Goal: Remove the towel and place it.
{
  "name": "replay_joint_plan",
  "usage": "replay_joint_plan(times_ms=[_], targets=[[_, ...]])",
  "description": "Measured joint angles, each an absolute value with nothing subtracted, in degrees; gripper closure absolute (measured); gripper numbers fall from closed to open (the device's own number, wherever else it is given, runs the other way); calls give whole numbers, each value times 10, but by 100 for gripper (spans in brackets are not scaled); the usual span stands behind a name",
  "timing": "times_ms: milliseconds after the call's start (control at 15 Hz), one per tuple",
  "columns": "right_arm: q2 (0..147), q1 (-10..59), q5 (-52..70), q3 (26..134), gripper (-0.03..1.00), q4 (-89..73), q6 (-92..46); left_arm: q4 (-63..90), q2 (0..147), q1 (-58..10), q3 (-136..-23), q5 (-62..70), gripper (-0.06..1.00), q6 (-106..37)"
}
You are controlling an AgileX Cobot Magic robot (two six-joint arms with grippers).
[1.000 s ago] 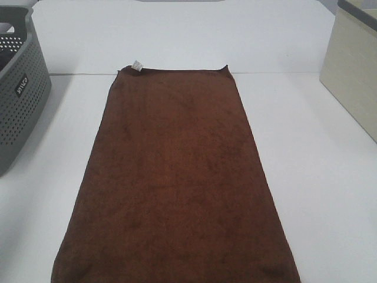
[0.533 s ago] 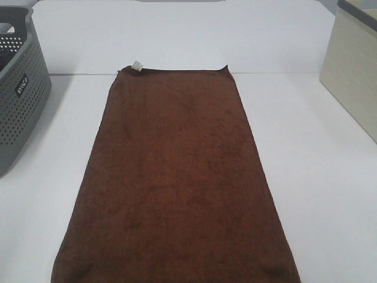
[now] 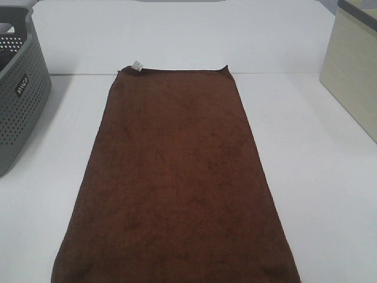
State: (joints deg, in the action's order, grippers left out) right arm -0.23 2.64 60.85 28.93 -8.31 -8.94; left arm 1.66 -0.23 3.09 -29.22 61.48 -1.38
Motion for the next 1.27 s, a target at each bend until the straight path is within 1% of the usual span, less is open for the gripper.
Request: replay_joint_plan(times_ms=[1267], targets=[[-2,26,608,289,20,-77,-88,33,-2,31,-285,603,21,-15]])
